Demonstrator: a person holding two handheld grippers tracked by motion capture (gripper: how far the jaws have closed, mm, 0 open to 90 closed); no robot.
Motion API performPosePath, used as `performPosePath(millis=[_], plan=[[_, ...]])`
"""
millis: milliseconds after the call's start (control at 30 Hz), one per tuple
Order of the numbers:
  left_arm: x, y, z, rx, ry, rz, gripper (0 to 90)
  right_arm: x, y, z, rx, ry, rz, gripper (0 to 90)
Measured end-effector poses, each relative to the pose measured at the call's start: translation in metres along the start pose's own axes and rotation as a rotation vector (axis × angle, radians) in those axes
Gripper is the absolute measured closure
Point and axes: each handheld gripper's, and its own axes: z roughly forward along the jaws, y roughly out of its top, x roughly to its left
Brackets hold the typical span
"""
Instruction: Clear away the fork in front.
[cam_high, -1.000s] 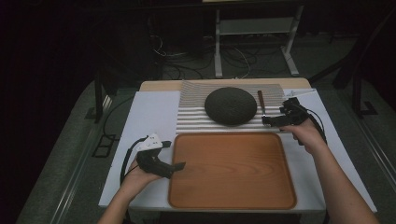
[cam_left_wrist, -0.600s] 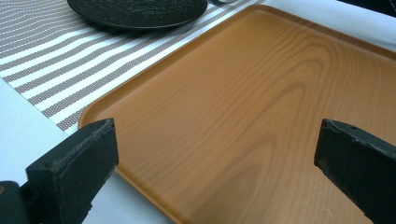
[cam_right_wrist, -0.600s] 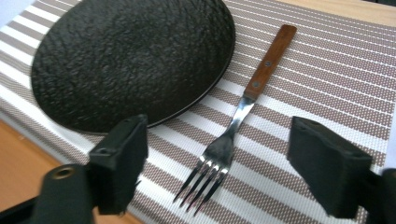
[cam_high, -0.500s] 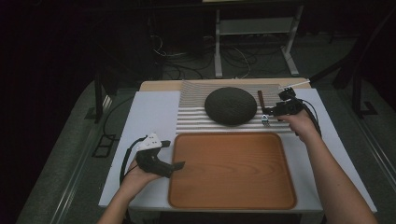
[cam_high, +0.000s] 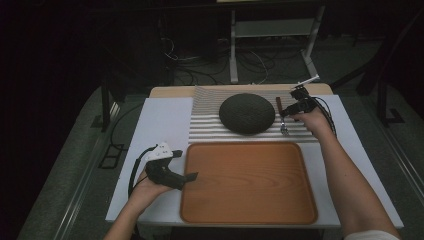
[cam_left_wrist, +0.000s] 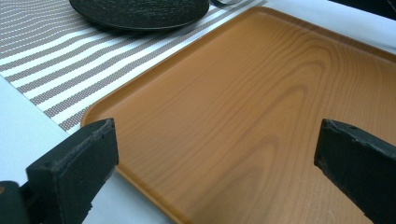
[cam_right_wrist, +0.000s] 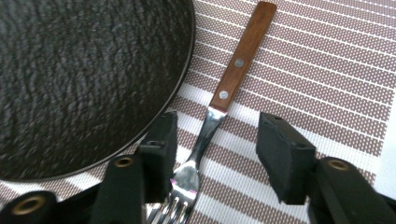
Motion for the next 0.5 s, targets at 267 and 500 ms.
performPosePath(millis=[267,500], plan=[[0.000,0.000,0.001,0.007,-0.002,0.002,0.0,0.000,0.019,0.014,0.073,-0.007,0.025,55.5],[-0.001,0.000,0.000,0.008,0.000,0.006,0.0,0.002,0.025,0.028,0.120,-0.037,0.044,58.5]])
